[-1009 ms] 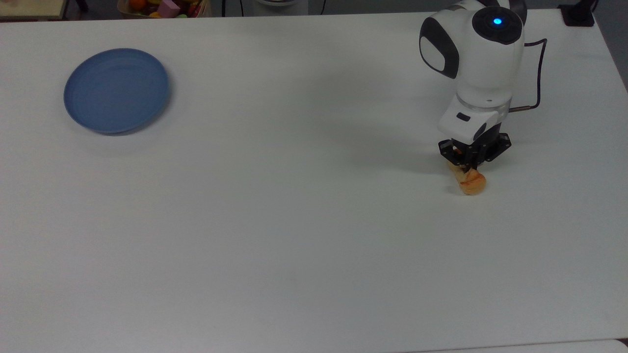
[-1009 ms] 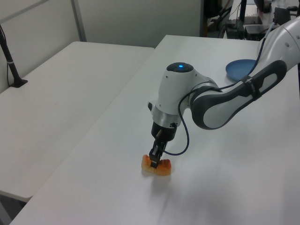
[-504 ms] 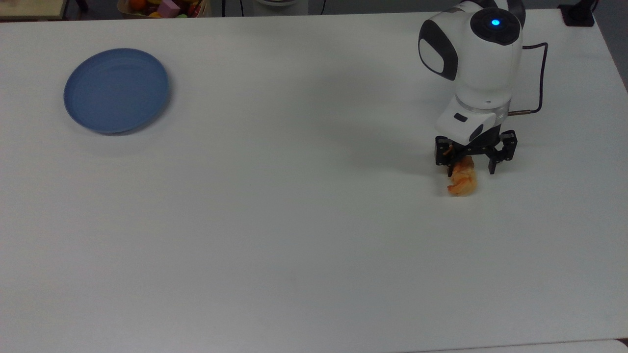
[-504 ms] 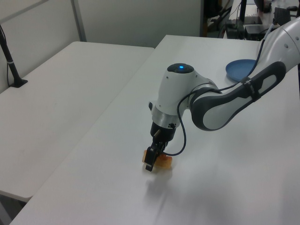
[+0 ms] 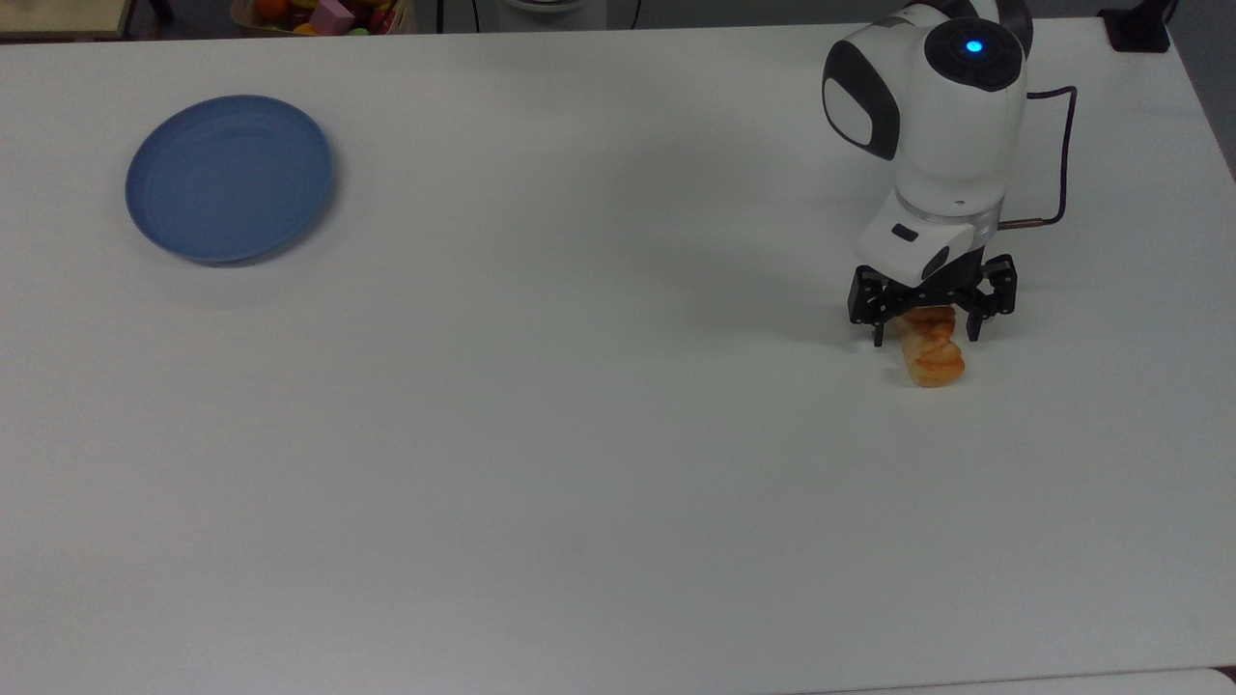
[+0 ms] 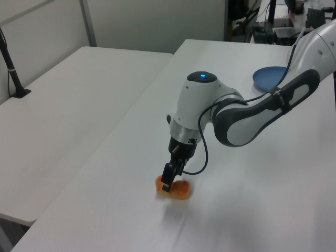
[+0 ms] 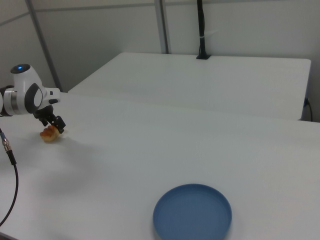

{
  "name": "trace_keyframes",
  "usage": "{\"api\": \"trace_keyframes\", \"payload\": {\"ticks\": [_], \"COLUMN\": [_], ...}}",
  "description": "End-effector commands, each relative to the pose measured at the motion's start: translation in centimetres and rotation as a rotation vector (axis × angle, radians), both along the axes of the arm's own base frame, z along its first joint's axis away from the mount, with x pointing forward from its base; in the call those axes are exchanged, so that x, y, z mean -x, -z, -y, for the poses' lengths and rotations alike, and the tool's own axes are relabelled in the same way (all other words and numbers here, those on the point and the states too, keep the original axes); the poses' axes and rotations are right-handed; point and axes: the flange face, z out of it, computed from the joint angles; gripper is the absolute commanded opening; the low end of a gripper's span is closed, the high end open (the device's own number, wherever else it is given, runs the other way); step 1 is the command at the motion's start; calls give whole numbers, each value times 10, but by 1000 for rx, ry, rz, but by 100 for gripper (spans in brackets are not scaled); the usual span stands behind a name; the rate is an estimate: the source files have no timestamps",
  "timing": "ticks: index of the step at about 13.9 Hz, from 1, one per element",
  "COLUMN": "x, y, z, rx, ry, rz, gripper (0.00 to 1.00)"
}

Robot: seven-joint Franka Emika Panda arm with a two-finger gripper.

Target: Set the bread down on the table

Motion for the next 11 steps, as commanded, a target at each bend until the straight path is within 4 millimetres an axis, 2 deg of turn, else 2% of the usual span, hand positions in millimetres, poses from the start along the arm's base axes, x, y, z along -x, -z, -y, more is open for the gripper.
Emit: {"api": "trace_keyframes", "payload": {"ticks": [1,2,5,6,7,8,11], "x": [-1,-1,10,15,21,28,47], "y": [-31,-61,-124,-151,-169,-186,-233], "z": [-2,2,25,49,64,79,144], "rx": [-15,-42,-37,-23,-13,-6,6], "ry": [14,19,27,29,14,-4,-16], "rz": [44,70,47,28,25,26,-3], "gripper": [100,100,100,100,100,100,100]}}
